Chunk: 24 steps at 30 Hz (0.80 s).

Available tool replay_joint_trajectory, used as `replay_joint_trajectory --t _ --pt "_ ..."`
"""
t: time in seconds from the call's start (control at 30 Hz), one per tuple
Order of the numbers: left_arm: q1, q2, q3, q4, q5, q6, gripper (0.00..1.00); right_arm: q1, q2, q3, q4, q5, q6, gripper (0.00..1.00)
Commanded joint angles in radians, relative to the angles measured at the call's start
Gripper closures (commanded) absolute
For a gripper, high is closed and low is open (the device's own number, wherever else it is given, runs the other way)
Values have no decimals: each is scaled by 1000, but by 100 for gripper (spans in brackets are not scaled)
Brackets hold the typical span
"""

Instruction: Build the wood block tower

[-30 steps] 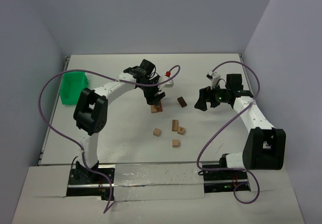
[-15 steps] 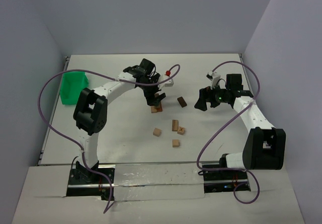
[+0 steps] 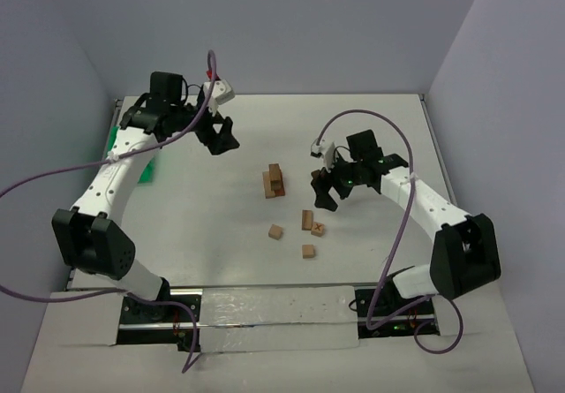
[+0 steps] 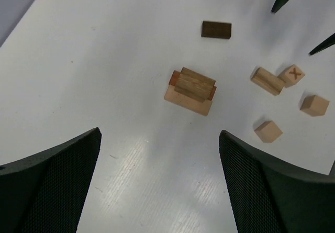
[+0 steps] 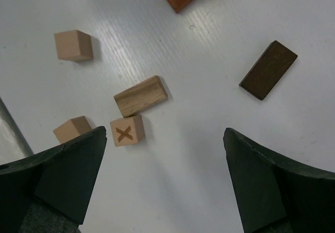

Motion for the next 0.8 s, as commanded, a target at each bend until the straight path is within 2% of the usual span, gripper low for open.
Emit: replay_joint_trajectory --t 0.0,0.2,0.4,0.77 --pt "56 -66 -116 24 150 -102 1 96 76 26 -14 132 -81 0" --pt "80 -145 -234 108 144 -140 1 199 114 -19 37 215 -108 0" --pt "80 -102 -197 55 172 -116 1 261 160 -26 58 244 -161 0" --pt "80 -90 -202 72 164 -127 1 306 220 -35 65 264 -289 1"
